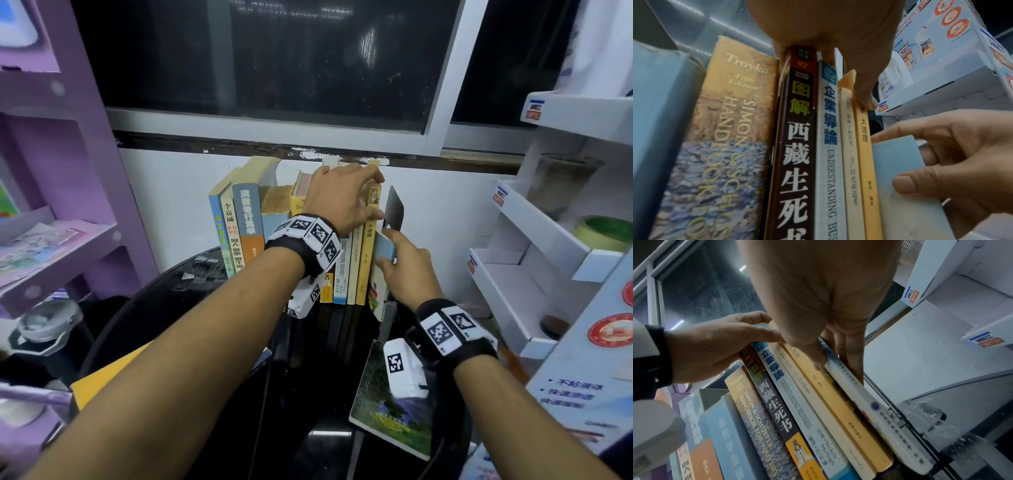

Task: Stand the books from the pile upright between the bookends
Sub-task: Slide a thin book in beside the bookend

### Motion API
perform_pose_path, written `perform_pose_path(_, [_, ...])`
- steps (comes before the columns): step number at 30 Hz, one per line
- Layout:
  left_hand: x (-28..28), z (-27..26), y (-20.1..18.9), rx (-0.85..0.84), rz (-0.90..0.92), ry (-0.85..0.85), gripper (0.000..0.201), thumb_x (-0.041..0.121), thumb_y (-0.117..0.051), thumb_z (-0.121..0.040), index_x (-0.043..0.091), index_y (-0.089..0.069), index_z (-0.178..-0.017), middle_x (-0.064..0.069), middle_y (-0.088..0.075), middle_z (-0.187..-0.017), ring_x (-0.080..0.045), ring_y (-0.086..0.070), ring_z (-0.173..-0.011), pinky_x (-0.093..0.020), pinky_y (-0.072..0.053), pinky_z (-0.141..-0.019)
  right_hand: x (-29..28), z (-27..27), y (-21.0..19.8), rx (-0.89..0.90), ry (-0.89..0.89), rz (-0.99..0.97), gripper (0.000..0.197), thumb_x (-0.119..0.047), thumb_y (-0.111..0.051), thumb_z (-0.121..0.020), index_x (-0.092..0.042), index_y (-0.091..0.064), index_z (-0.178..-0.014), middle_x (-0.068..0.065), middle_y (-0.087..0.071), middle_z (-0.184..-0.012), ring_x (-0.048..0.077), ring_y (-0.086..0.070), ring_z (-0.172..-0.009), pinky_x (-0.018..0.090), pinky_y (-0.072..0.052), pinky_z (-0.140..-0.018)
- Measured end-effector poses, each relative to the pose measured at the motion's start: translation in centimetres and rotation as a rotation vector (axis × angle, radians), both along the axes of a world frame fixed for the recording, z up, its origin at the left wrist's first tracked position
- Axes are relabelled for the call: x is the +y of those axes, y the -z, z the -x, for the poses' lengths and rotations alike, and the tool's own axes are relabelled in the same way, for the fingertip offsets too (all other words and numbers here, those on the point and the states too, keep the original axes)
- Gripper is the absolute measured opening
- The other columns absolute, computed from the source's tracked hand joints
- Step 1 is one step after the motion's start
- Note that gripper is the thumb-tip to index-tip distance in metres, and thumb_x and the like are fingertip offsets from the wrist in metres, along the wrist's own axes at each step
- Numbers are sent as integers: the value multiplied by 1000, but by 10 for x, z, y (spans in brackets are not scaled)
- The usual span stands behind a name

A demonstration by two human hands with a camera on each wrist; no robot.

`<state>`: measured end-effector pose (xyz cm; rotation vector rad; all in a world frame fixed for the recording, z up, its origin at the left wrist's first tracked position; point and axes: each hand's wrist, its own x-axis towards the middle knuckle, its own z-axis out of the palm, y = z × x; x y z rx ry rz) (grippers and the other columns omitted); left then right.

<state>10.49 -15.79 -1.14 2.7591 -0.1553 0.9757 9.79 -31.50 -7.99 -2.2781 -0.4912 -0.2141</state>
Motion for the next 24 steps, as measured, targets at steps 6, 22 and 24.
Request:
perform_pose_path(6, [1, 1, 1, 16, -1, -3, 52, 58, -68, -73, 35, -54, -117, 9, -60, -122, -16, -56, -110, -45, -33, -106, 4, -11, 10, -45, -16, -45, 54, -15, -58, -95, -29, -40, -144, 15, -62, -113, 23, -59, -95, 28, -46, -91])
perform_pose_path(22, [2, 0, 1, 31, 2, -23, 52, 58, -68, -74, 36, -53, -119, 10, -60, -124, -15, -56, -111, -45, -31, -108, 8, -29, 23, 110, -165, -78, 75, -1, -59, -91, -35, -27, -149, 5, -62, -125, 20, -67, -106, 44, -56, -88])
perform_pose_path(24, [2, 0, 2, 29, 0, -28, 52, 58, -67, -74, 36, -53, -119, 10, -60, -124, -15, -56, -111, -45, -31, -108, 8, -31, 24, 118, -172, -77, 80, 3, -60, -89, -37, -25, -149, 4, -63, -124, 20, -67, -105, 44, -57, -86])
